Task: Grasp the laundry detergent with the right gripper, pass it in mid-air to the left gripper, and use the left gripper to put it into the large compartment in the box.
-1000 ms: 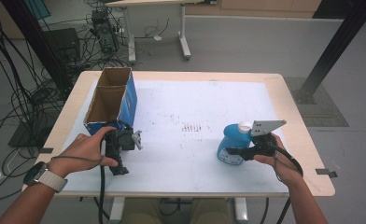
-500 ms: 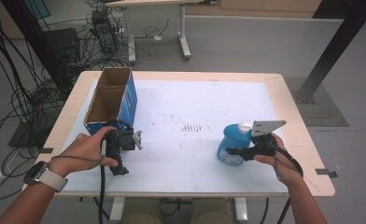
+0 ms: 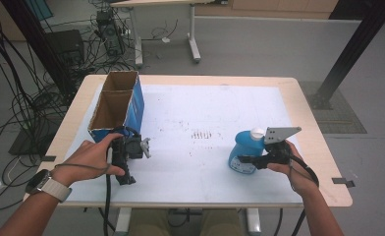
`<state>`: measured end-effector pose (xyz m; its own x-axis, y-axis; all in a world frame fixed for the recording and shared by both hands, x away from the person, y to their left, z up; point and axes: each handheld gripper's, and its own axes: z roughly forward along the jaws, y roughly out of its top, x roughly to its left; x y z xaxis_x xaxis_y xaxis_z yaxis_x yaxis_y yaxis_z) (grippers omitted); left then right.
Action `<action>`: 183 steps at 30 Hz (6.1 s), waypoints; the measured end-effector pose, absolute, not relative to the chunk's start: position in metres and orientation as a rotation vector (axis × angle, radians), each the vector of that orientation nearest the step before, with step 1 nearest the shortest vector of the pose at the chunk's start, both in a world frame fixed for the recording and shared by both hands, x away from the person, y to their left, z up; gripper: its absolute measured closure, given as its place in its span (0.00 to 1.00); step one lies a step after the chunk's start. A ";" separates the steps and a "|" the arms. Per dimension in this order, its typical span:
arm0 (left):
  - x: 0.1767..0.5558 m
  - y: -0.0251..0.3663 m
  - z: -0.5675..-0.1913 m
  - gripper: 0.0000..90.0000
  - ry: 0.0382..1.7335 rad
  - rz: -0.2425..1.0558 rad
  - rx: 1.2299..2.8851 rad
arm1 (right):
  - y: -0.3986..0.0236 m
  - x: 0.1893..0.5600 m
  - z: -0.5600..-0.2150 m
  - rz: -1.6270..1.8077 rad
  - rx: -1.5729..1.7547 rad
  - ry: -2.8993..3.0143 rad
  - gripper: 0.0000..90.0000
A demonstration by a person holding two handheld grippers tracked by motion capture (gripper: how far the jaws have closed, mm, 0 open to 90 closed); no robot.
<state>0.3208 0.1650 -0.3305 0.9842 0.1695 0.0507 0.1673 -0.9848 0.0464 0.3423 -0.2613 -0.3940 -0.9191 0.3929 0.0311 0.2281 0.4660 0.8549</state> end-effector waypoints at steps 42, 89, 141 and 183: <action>0.322 0.161 -0.323 0.12 0.251 0.101 3.097 | -0.262 0.344 -0.395 1.461 0.555 2.538 0.49; 0.323 0.153 -0.315 0.12 0.234 0.118 3.098 | -0.263 0.345 -0.396 1.475 0.561 2.531 0.49; 0.325 0.150 -0.313 0.12 0.215 0.118 3.108 | -0.263 0.346 -0.396 1.485 0.574 2.527 0.49; 0.324 0.149 -0.313 0.12 0.218 0.122 3.105 | -0.263 0.345 -0.397 1.495 0.578 2.520 0.49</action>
<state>0.3239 0.1489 -0.3125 0.9872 0.1403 0.0763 0.1382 -0.9899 0.0320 0.3454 -0.2633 -0.3970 -0.9137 0.4017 0.0621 0.2471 0.4276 0.8695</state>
